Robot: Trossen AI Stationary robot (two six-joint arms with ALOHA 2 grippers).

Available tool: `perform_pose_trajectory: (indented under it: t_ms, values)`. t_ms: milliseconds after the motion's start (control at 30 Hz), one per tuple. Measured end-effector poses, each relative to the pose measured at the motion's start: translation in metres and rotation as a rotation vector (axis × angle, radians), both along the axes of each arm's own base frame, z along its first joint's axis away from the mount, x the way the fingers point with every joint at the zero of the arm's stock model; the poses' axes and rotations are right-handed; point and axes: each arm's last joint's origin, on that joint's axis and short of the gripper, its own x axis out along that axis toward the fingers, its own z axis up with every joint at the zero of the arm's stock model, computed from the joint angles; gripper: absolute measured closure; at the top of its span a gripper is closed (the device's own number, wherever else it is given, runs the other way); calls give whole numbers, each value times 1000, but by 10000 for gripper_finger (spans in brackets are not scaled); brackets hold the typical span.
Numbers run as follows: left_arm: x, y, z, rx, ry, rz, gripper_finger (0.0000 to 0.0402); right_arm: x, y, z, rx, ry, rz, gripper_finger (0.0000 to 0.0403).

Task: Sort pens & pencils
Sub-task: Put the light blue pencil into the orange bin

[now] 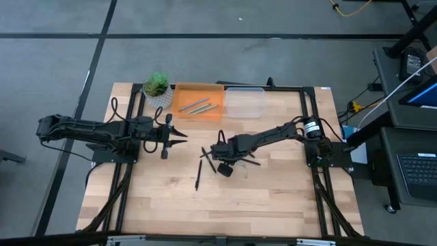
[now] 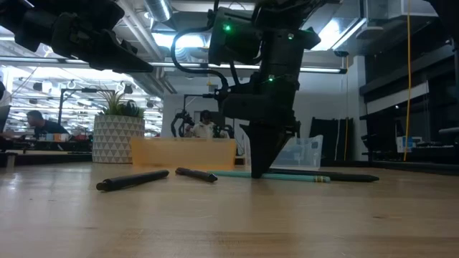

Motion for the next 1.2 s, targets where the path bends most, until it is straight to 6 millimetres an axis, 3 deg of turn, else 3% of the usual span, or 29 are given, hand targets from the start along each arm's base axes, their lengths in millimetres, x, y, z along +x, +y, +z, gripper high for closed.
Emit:
perform_pose_trajectory:
  t_ms: [733,1200]
  values:
    - [0,0,0,0,0,0,326,3,0,0,-27,-39,17,380]
    - [0,0,0,0,1,0,326,15,1,27,-33,-108,69,380]
